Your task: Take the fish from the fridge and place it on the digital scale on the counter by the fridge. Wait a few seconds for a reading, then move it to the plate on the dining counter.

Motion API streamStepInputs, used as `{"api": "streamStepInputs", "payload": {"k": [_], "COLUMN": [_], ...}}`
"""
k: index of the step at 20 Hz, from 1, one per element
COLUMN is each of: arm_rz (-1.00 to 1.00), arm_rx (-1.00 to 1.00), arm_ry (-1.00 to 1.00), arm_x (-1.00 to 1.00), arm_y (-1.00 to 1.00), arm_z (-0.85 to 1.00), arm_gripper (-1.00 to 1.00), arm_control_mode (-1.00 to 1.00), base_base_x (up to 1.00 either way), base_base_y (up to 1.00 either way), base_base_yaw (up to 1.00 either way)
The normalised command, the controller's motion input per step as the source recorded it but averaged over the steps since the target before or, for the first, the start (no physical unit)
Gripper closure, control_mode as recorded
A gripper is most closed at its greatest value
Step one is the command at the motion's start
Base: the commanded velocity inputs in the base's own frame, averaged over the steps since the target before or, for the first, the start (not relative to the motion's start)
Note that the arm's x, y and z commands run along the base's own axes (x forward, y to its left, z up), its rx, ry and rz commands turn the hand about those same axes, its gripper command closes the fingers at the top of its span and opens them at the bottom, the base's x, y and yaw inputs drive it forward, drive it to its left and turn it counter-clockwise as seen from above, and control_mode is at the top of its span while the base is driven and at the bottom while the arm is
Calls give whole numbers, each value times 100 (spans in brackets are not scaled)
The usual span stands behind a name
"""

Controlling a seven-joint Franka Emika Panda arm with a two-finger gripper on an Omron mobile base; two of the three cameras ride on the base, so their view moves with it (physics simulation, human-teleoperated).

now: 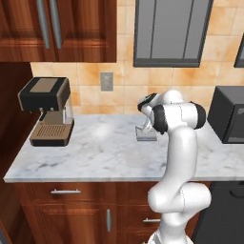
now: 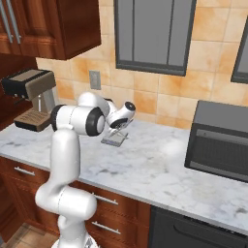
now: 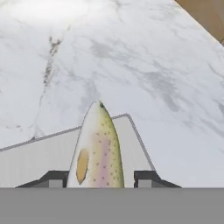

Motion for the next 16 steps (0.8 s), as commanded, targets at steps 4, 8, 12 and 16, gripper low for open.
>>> {"api": "streamStepInputs", "payload": {"k": [4, 8, 12, 16], "arm_rz": [0, 0, 0, 0], "arm_rx": [0, 0, 4, 8], "arm_ry": [-11, -7, -10, -3], "arm_x": [18, 2, -35, -62], "arm_y": [0, 0, 0, 9], "arm_z": [-12, -1, 53, 96], "arm_gripper": [-100, -100, -100, -100], "arm_control_mode": [-100, -100, -100, -100], "base_base_x": [0, 0, 0, 0], "base_base_y": [0, 0, 0, 0], "base_base_yaw": [0, 0, 0, 0]}}
